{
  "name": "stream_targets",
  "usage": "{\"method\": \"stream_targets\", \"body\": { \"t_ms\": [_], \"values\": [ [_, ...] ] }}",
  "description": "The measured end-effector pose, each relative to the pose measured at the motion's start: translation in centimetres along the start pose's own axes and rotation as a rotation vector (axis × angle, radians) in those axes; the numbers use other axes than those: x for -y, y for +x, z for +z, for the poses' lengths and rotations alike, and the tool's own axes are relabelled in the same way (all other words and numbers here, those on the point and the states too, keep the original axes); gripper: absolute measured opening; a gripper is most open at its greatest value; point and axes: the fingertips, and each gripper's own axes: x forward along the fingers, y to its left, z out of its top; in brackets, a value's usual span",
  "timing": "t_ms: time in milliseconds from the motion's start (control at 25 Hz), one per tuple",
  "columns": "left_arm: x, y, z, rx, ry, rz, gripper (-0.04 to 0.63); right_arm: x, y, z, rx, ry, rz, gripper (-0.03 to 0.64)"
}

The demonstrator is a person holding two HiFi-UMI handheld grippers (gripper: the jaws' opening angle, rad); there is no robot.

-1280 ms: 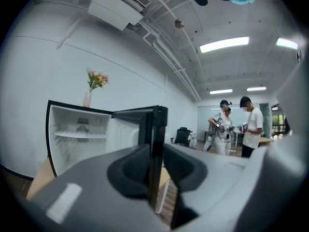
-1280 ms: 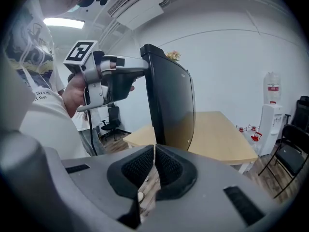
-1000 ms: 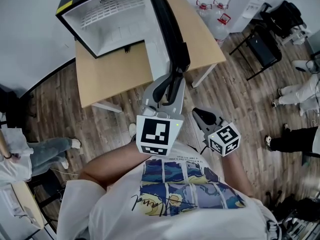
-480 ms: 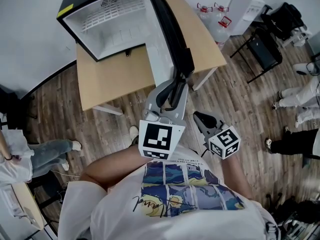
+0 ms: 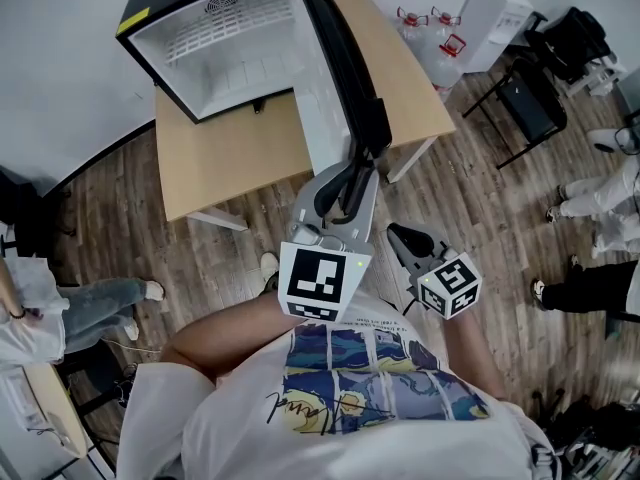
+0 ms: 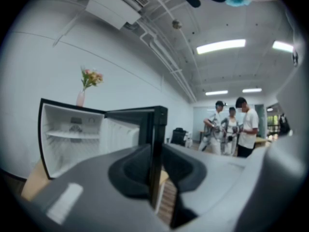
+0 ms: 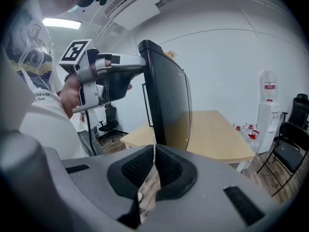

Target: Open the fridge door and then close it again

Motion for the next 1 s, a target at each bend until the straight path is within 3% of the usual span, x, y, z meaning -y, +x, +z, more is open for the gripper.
{"method": "stream_targets", "body": {
  "t_ms": [1000],
  "values": [
    [-0.02, -0.11, -0.1, -0.002, 0.02, -0.007, 0.08, 0.28, 0.6, -0.01, -0.012, -0.005, 0.02, 0.02]
  ]
}}
